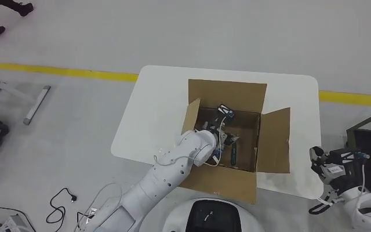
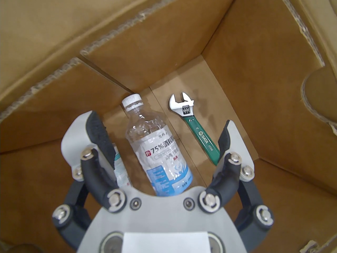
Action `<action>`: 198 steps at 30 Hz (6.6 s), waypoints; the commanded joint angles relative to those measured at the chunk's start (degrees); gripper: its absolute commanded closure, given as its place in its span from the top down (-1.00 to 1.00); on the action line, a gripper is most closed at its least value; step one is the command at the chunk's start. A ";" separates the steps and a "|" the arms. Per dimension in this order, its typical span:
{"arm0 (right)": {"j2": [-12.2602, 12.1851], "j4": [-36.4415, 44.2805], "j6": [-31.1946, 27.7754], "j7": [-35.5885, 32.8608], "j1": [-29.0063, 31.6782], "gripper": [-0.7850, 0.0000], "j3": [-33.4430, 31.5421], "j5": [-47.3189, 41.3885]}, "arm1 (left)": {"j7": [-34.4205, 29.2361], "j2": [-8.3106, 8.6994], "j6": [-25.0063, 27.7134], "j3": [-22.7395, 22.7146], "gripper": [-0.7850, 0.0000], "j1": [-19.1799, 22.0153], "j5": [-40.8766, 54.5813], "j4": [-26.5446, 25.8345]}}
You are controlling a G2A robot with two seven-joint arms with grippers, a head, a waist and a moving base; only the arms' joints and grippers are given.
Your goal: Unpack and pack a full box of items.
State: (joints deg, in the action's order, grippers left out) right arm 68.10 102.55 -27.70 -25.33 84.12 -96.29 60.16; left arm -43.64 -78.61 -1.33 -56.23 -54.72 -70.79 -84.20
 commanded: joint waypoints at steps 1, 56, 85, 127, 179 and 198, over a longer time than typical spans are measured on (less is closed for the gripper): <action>0.00 0.00 0.00 0.00 0.00 -1.00 0.00 0.00 | -2.35 -0.15 -0.83 0.46 1.00 -0.42 0.33 -1.43; 0.00 0.00 0.00 0.00 0.00 -1.00 0.00 0.00 | -12.87 -6.17 -17.76 5.15 -1.00 5.82 2.95 12.82; -0.80 1.36 0.92 0.76 0.91 -1.00 1.16 -8.13 | -24.53 -1.67 -15.98 -12.27 -1.00 -10.11 -12.83 -20.48; -2.62 -1.98 5.99 -12.08 -4.79 -1.00 8.92 -42.78 | -25.23 -0.77 -10.96 -23.92 -1.00 -15.90 -14.48 -37.16; -1.19 -0.32 17.71 13.61 2.23 -1.00 9.00 -47.16 | -18.69 -1.21 -9.52 -22.73 -1.00 -15.44 -4.33 -38.76; -0.35 0.32 16.91 17.16 3.35 -0.85 12.22 -46.63 | -27.54 0.16 -3.87 -31.57 -1.00 -12.39 0.92 -47.43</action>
State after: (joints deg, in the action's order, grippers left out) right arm 67.74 102.90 -10.75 -8.14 87.51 -84.06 13.67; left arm -70.60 -78.61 -5.73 -86.77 -66.96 -69.53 -131.10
